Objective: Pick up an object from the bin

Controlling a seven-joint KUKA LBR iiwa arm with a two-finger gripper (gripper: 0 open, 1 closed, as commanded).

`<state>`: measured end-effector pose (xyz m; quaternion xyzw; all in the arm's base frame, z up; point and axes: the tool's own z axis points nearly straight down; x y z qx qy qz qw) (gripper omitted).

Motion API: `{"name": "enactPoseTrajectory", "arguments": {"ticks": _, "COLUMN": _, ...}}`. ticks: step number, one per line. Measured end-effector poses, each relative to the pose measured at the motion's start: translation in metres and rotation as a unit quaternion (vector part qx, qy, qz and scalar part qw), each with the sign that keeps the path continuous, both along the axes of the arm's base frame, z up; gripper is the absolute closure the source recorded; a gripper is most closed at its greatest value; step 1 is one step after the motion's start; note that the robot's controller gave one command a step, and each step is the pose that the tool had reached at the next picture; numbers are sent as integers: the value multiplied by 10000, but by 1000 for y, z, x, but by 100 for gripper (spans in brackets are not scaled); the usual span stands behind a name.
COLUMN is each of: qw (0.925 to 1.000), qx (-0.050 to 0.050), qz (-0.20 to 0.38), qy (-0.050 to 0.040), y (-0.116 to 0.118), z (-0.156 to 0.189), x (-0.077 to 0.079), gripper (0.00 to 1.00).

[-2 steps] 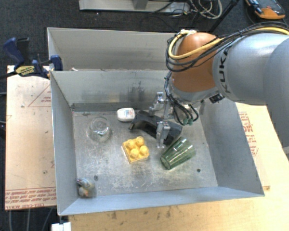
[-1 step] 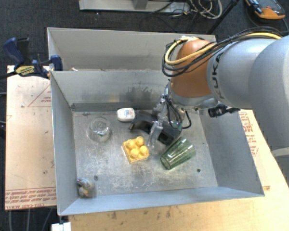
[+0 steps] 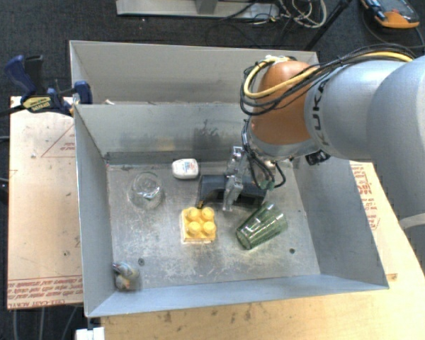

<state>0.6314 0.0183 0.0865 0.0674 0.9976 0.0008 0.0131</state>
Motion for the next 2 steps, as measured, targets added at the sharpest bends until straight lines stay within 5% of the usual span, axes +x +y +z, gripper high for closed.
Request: {"name": "enactPoseTrajectory", "arguments": {"ticks": 2, "qw": 10000, "qx": -4, "qz": 0, "qy": -11, "y": 0, "z": 2, "x": -1, "gripper": 100}}
